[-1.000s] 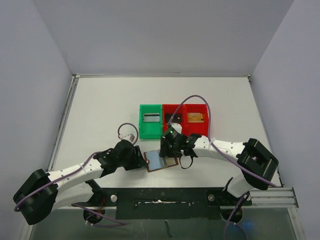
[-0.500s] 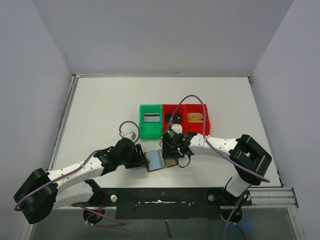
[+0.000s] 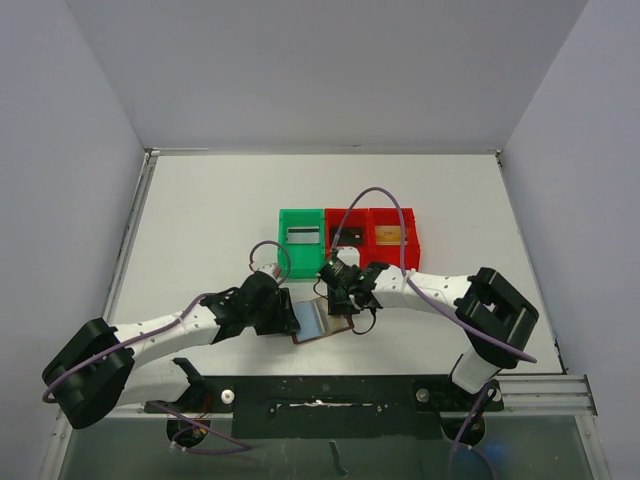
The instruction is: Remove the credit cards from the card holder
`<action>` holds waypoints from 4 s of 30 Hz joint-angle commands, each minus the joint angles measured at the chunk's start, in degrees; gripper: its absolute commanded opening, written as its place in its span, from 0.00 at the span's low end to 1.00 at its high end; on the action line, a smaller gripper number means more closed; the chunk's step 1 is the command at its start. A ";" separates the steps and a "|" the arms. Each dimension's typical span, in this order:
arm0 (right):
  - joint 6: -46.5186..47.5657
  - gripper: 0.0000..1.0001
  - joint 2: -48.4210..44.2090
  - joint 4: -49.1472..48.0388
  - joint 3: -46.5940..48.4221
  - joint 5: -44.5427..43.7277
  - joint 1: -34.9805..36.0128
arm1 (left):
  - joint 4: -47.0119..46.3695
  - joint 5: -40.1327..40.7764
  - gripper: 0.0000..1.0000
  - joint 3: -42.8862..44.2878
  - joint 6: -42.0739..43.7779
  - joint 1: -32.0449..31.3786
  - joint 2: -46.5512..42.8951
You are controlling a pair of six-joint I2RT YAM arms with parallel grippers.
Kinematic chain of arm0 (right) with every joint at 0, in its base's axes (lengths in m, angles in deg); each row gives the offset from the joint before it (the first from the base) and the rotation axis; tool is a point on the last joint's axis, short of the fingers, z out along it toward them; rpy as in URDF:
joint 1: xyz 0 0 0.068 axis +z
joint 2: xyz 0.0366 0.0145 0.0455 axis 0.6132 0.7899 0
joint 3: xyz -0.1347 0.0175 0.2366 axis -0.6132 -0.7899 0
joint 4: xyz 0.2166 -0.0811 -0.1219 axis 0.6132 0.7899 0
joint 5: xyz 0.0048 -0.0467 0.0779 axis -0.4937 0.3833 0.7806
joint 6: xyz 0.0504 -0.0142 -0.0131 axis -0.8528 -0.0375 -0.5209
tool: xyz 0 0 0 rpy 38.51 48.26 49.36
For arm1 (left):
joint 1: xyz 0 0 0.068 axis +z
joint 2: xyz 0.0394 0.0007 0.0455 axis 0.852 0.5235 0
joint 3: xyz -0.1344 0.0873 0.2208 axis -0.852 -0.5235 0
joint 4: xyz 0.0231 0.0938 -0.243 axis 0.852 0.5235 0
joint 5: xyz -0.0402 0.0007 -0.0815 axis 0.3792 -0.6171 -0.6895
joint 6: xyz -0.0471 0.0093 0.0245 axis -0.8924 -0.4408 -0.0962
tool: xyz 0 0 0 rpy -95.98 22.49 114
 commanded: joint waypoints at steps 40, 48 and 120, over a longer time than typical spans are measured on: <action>2.20 0.08 -0.03 7.79 8.92 -6.10 5.19 | 1.06 1.92 0.44 3.68 1.43 -2.03 1.52; 2.11 0.12 -2.20 3.79 7.10 -3.49 5.12 | 0.95 1.83 0.44 3.86 1.48 -2.08 1.54; -5.25 0.32 -4.05 -39.25 -20.52 26.27 -7.98 | 4.45 7.22 0.54 12.29 3.61 -2.50 4.74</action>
